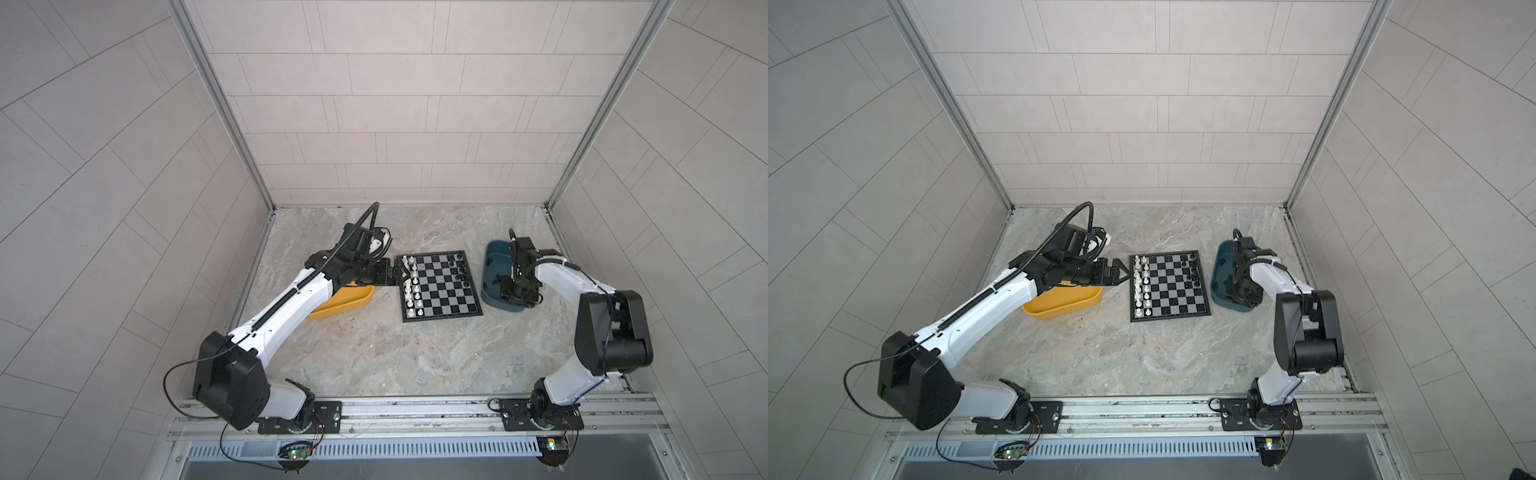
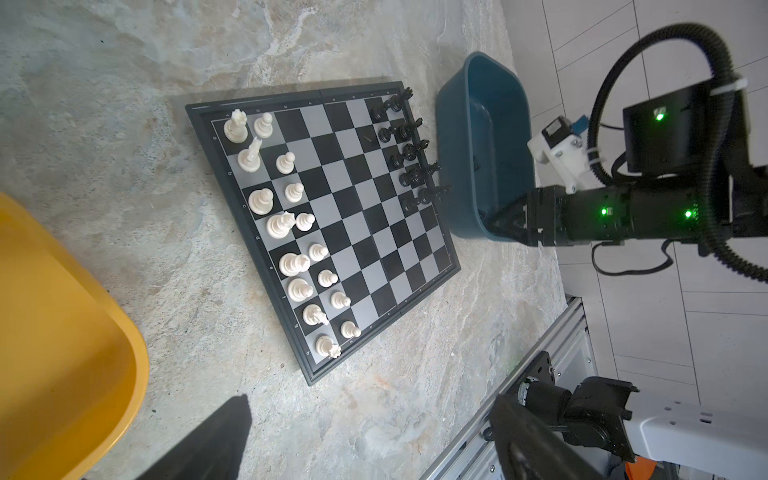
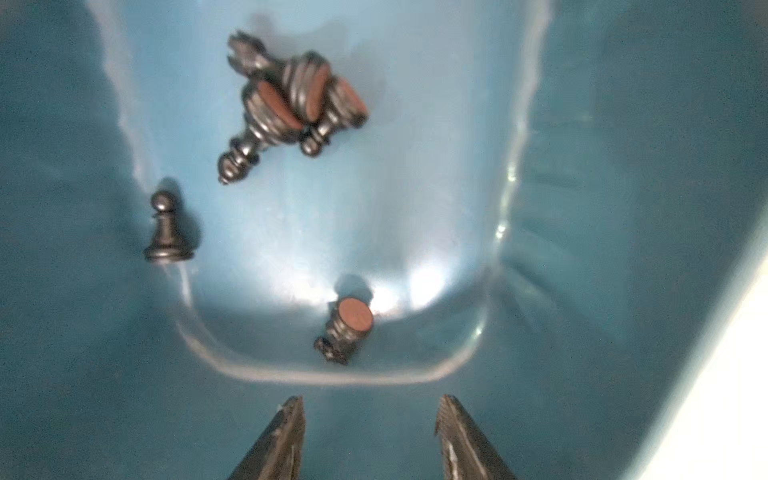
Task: Set up the chess pieces on the board
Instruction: 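Lower the right gripper toward the black pieces in the teal tray, then close the right gripper on a black pawn in the teal tray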
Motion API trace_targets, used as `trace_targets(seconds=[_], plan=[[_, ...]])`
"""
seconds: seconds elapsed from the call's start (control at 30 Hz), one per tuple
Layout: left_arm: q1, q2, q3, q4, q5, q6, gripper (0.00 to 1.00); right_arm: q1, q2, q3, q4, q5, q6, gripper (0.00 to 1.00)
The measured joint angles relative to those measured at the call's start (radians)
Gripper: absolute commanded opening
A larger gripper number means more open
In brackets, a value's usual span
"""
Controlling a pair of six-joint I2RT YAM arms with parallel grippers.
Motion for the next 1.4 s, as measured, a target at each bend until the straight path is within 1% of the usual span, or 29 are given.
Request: trace_targets(seconds=[0.1, 0.2, 0.33, 0.4, 0.47, 0.53, 0.73, 0.83, 0.9, 0.97, 1.07, 1.4], plan=[[0.005, -0.023, -0.001, -0.029, 0.000, 0.008, 0.97, -0.008, -0.095, -0.116, 0.005, -0.051, 0.033, 0.52], [0.010, -0.043, -0.001, -0.056, 0.000, 0.017, 0.97, -0.010, -0.190, -0.179, -0.011, -0.074, 0.061, 0.52], [0.013, -0.071, 0.000, -0.080, 0.002, 0.019, 0.97, -0.011, -0.311, -0.164, -0.013, -0.047, 0.077, 0.51], [0.013, -0.075, 0.011, -0.094, 0.010, 0.019, 0.97, -0.014, -0.335, -0.127, 0.014, -0.020, 0.087, 0.51], [0.013, -0.075, 0.026, -0.096, 0.014, 0.019, 0.97, -0.019, -0.303, -0.066, 0.037, 0.007, 0.096, 0.47], [0.013, -0.075, 0.036, -0.097, 0.016, 0.019, 0.97, -0.024, -0.230, 0.001, 0.077, 0.026, 0.108, 0.44], [0.013, -0.075, 0.038, -0.092, 0.016, 0.017, 0.97, -0.037, 0.089, 0.196, 0.113, 0.019, 0.122, 0.42], [0.013, -0.075, 0.031, -0.086, 0.016, 0.013, 0.97, -0.038, 0.181, 0.224, 0.115, 0.016, 0.117, 0.42], [0.013, -0.075, 0.025, -0.085, 0.016, 0.011, 0.97, -0.040, 0.212, 0.225, 0.112, 0.011, 0.116, 0.41], [0.013, -0.075, 0.016, -0.079, 0.015, 0.011, 0.97, -0.044, 0.229, 0.224, 0.111, 0.005, 0.114, 0.37], [0.013, -0.075, 0.002, -0.077, 0.014, 0.008, 0.97, -0.046, 0.238, 0.224, 0.112, -0.004, 0.112, 0.33], [0.013, -0.075, -0.008, -0.070, 0.008, 0.008, 0.97, -0.046, 0.249, 0.165, 0.127, -0.076, 0.110, 0.33]])
